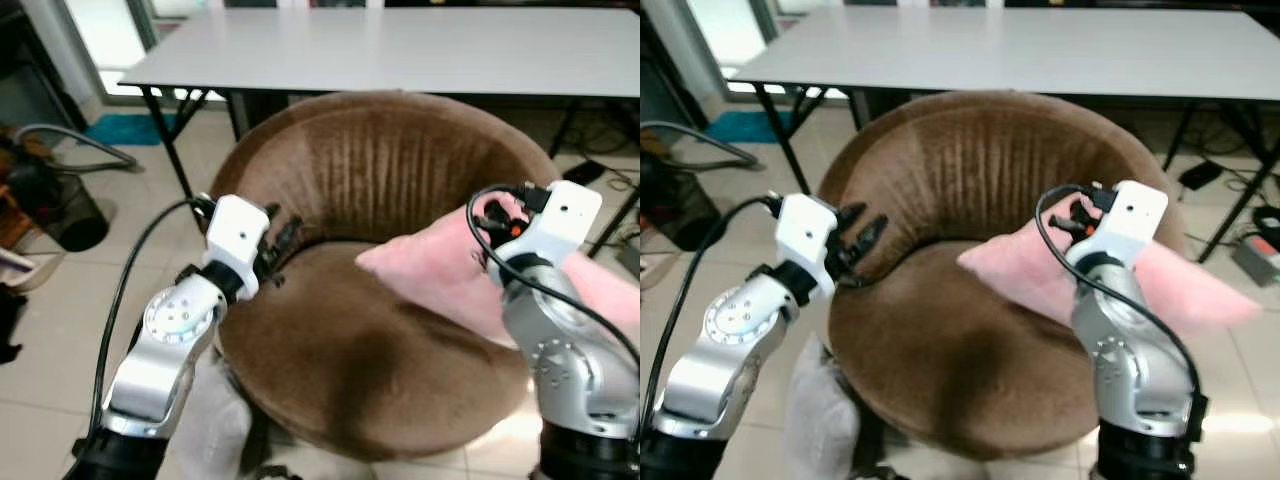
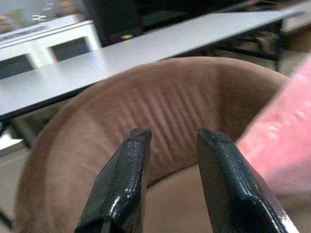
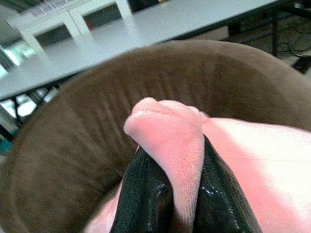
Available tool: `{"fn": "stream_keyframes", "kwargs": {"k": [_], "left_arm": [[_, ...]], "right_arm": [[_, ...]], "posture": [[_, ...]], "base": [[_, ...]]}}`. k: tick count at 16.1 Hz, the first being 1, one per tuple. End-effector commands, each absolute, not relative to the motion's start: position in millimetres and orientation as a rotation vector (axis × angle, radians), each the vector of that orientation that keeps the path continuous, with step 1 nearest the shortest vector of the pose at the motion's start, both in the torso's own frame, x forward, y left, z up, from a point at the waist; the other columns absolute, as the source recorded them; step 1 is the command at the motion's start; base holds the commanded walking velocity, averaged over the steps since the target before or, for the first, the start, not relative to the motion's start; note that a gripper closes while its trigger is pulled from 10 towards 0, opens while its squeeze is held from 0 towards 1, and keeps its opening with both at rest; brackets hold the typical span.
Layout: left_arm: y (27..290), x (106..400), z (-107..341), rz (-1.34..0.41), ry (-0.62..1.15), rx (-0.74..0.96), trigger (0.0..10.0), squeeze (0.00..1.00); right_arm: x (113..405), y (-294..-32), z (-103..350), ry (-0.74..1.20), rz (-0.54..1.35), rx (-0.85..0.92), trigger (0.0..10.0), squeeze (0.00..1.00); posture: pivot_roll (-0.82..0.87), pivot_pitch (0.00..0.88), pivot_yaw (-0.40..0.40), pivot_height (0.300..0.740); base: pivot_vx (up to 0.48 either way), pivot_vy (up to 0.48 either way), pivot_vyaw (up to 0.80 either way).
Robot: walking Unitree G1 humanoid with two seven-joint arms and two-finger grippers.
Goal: Move the pillow to the sofa from floor
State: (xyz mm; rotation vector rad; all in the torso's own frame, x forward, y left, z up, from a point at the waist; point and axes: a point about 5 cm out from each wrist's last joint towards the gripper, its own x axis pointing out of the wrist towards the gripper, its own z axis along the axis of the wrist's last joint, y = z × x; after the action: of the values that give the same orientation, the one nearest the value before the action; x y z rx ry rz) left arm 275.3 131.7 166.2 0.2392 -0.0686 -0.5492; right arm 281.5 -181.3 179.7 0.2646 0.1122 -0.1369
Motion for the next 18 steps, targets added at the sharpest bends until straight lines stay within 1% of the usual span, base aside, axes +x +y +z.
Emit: {"fn": "stream_keyframes", "kwargs": {"k": [1, 2, 5, 7, 8, 10, 12, 16, 17, 18], "left_arm": [[134, 270, 170, -0.590, -0.083, 0.260, 10.0, 0.00], [134, 267, 171, -0.618, -0.080, 0.257, 10.0, 0.00], [131, 252, 176, -0.786, -0.073, 0.254, 10.0, 0.00], [131, 234, 177, -0.912, -0.031, 0.256, 10.0, 0.00], [132, 232, 177, -0.919, -0.022, 0.261, 10.0, 0.00], [137, 226, 175, -0.900, 0.009, 0.290, 10.0, 0.00], [138, 215, 175, -0.921, 0.043, 0.279, 10.0, 0.00], [140, 201, 173, -0.941, 0.101, 0.277, 10.0, 0.00], [142, 200, 173, -0.937, 0.110, 0.277, 10.0, 0.00], [143, 201, 173, -0.925, 0.113, 0.287, 10.0, 0.00]], "right_arm": [[281, -173, 205, 0.028, -0.056, 0.264, 10.0, 0.00], [282, -174, 207, 0.026, -0.052, 0.254, 10.0, 0.00], [287, -178, 221, 0.022, -0.037, 0.227, 10.0, 0.00], [290, -175, 226, 0.037, -0.015, 0.231, 10.0, 0.00], [292, -172, 225, 0.042, -0.007, 0.245, 10.0, 0.00], [308, -164, 210, 0.087, -0.024, 0.308, 10.0, 0.00], [326, -162, 184, 0.170, -0.109, 0.380, 10.0, 0.00], [366, -186, 128, 0.258, -0.384, 0.491, 10.0, 0.00], [372, -191, 126, 0.262, -0.433, 0.505, 10.0, 0.00], [379, -195, 131, 0.239, -0.442, 0.545, 10.0, 0.00]], "posture": [[0.06, 0.042, 0.023, 0.740], [0.06, 0.047, 0.020, 0.740], [0.07, 0.079, -0.003, 0.740], [0.08, 0.097, -0.014, 0.740], [0.08, 0.106, -0.016, 0.740], [0.11, 0.132, -0.019, 0.740], [0.14, 0.162, -0.013, 0.740], [0.18, 0.210, -0.001, 0.740], [0.19, 0.215, -0.003, 0.740], [0.20, 0.216, -0.003, 0.740]], "base": [[0.000, 0.000, 0.00], [0.000, 0.000, 0.00], [0.000, 0.000, 0.00], [0.000, 0.000, 0.00], [0.000, 0.000, 0.00], [0.000, 0.000, 0.00], [0.000, 0.000, 0.00], [0.000, 0.000, 0.00], [0.000, 0.000, 0.00], [0.000, 0.000, 0.00]]}}
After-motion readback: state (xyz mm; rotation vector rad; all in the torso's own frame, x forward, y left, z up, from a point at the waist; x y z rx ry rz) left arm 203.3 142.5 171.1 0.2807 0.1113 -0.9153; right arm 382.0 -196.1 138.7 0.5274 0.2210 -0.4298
